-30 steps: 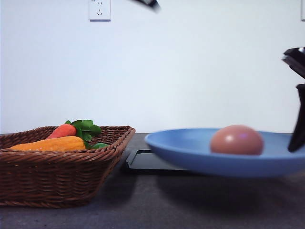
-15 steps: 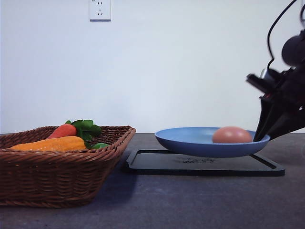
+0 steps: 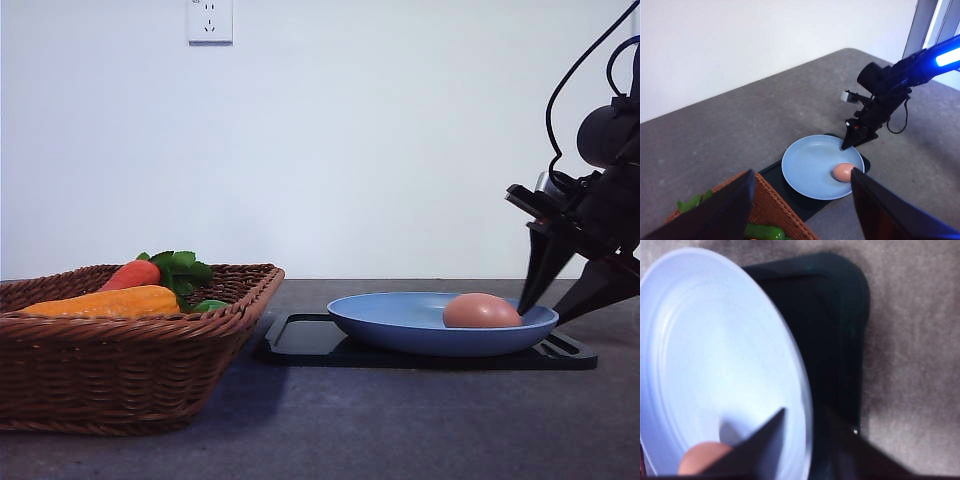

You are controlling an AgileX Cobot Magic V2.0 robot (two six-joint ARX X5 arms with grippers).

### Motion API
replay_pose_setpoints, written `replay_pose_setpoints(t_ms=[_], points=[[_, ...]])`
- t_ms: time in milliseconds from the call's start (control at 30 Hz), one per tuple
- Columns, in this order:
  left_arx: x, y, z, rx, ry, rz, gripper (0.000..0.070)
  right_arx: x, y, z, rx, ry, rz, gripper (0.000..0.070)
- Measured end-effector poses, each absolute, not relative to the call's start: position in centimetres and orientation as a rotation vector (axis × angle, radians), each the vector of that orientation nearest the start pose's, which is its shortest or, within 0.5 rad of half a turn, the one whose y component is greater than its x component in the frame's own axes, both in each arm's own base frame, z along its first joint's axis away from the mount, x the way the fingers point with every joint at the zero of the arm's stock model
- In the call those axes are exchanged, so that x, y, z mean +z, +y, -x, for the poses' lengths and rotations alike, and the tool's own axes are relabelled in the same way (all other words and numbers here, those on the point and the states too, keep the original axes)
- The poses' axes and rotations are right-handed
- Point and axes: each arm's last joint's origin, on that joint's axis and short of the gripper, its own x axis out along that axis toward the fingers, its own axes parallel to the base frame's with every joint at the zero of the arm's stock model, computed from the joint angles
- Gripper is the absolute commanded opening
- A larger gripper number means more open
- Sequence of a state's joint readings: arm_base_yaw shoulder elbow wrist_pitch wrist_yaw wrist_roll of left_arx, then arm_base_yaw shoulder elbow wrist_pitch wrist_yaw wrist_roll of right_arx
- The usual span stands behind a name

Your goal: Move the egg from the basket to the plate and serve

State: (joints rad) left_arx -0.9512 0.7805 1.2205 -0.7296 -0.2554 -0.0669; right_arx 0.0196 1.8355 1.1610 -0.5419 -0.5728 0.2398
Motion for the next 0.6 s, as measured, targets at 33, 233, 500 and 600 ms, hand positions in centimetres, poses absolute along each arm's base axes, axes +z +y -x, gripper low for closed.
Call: replay_pose_setpoints(t_ms=[33, 233, 500, 600], points=[[42.0, -9.6, -7.7, -0.681, 0.273, -0.109, 0.0393, 16.6, 2.3, -34.9, 0.375, 1.250, -0.542, 0.0251], [41.3, -11.2, -8.9, -0.677, 0.324, -0.149, 0.0393, 17.3, 2.0, -34.7, 0.372, 1.241, -0.545, 0.0251], [39.2, -14.6, -11.7, -0.652, 0.434, -0.259, 0.0391, 22.5, 0.2, -32.4, 0.347, 1.139, -0.553, 0.0232], [37.8, -16.2, -13.3, -0.632, 0.498, -0.307, 0.0374, 24.5, -0.2, -30.8, 0.338, 1.122, -0.552, 0.0185]])
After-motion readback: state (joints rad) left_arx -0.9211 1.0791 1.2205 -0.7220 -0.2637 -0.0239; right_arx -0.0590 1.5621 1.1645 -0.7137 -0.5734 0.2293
